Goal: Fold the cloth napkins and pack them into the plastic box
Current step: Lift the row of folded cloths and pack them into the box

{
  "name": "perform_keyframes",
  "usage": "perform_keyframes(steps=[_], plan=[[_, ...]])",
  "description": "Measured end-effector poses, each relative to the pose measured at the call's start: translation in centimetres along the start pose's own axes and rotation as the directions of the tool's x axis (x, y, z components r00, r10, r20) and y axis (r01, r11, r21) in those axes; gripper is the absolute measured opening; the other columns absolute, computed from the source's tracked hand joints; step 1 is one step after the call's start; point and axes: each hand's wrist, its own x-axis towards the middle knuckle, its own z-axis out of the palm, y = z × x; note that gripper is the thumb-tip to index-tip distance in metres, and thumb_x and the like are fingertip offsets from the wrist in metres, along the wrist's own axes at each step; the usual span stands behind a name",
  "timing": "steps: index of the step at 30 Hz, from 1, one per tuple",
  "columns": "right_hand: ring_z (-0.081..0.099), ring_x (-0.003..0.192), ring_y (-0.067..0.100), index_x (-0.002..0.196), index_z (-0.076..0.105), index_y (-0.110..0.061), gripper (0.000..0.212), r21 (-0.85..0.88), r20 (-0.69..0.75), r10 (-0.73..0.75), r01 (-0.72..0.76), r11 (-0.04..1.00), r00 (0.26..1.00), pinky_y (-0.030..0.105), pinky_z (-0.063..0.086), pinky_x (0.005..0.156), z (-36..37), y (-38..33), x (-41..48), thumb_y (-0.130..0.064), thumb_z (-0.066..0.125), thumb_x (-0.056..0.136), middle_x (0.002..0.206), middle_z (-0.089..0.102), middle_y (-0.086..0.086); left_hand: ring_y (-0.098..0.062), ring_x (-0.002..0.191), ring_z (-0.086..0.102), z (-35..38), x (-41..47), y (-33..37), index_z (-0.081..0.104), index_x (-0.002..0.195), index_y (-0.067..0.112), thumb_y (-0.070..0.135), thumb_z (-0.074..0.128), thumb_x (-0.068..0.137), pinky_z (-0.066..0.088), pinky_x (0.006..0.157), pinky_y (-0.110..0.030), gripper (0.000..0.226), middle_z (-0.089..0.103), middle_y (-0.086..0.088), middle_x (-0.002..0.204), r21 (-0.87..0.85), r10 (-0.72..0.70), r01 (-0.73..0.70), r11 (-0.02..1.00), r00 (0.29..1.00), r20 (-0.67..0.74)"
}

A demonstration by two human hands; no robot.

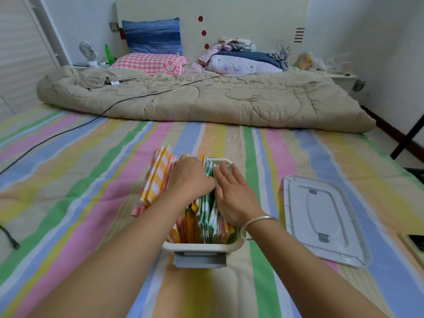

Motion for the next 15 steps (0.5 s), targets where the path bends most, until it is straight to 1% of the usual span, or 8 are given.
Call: perform_keyframes(steps=[1,2,4,7,9,11,13,15], plan=[[-0.015,0.149,0.014,0.156,0.005,-0.025,0.055,-0.013,0.002,0.003,-0.003,1.0,1.0,0.042,0.005,0.122,0.0,0.2,-0.1,-0.037,0.016,0.104,0.163,-0.006,-0.007,-0.027,0.11,0.055,0.2,0.1,0.4,0.062,0.078,0.008,0.037,0.057,0.092,0.046,0.075,-0.037,0.033,0.059,-0.015,0.115,0.063,0.019,-0.02,0.998,1.0,0.013],[-0.015,0.149,0.014,0.156,0.004,-0.025,0.056,-0.021,-0.001,0.006,-0.006,1.0,1.0,0.042,0.005,0.122,0.1,0.4,-0.3,-0.037,0.016,0.104,0.163,-0.006,-0.007,-0.027,0.122,0.048,0.5,0.1,0.8,0.066,0.092,0.008,0.042,0.053,0.095,0.044,0.087,-0.039,0.036,0.057,-0.013,0.122,0.142,0.049,-0.05,0.989,0.999,0.013],[-0.015,0.149,0.013,0.157,0.004,-0.023,0.057,-0.018,-0.008,0.011,-0.011,1.0,1.0,0.041,0.004,0.123,0.1,0.6,-0.5,-0.038,0.014,0.102,0.163,-0.006,-0.007,-0.026,0.132,0.035,1.5,0.3,1.2,0.065,0.117,0.01,0.045,0.04,0.1,0.033,0.103,-0.041,0.046,0.049,-0.01,0.136,0.268,0.103,-0.105,0.958,0.994,0.022],[-0.015,0.148,0.011,0.157,0.004,-0.022,0.055,0.021,-0.018,0.024,-0.024,1.0,1.0,0.036,0.001,0.123,0.2,0.7,-0.5,-0.034,0.018,0.105,0.163,-0.005,-0.008,-0.026,0.139,0.023,2.8,0.6,1.0,0.061,0.129,0.012,0.042,0.022,0.106,0.021,0.113,-0.046,0.054,0.037,-0.009,0.149,0.339,0.128,-0.145,0.929,0.989,0.072],[-0.015,0.148,0.01,0.156,0.005,-0.024,0.054,0.042,-0.018,0.031,-0.03,0.999,0.999,0.036,0.0,0.123,0.1,0.6,-0.4,-0.036,0.017,0.105,0.163,-0.005,-0.009,-0.026,0.137,0.023,2.6,0.6,0.8,0.059,0.131,0.012,0.039,0.019,0.106,0.02,0.113,-0.046,0.055,0.037,-0.009,0.148,0.302,0.141,-0.156,0.941,0.987,0.071],[-0.016,0.148,0.011,0.156,0.003,-0.027,0.056,0.047,-0.015,0.028,-0.028,0.999,0.999,0.038,0.0,0.123,0.0,0.3,-0.5,-0.043,0.015,0.104,0.163,-0.006,-0.009,-0.024,0.135,0.027,2.2,0.6,0.3,0.055,0.133,0.01,0.034,0.022,0.106,0.021,0.113,-0.043,0.049,0.042,-0.007,0.145,0.205,0.135,-0.146,0.968,0.989,0.067],[-0.016,0.148,0.012,0.155,0.0,-0.033,0.06,0.036,-0.011,0.018,-0.018,0.999,1.0,0.042,0.002,0.123,-0.2,-0.2,-0.7,-0.053,0.017,0.101,0.162,-0.007,-0.011,-0.023,0.134,0.033,1.8,0.8,-0.8,0.059,0.127,0.012,0.03,0.03,0.105,0.026,0.113,-0.04,0.041,0.05,-0.004,0.139,0.105,0.137,-0.14,0.985,0.99,0.033],[-0.016,0.148,0.013,0.154,-0.001,-0.037,0.062,0.017,-0.011,0.007,-0.006,1.0,1.0,0.045,0.003,0.122,-0.4,-0.7,-0.9,-0.058,0.02,0.099,0.162,-0.007,-0.011,-0.023,0.127,0.043,1.9,1.0,-2.1,0.061,0.12,0.016,0.031,0.043,0.102,0.035,0.107,-0.038,0.03,0.06,-0.002,0.125,-0.032,0.142,-0.144,0.989,0.988,-0.057]])
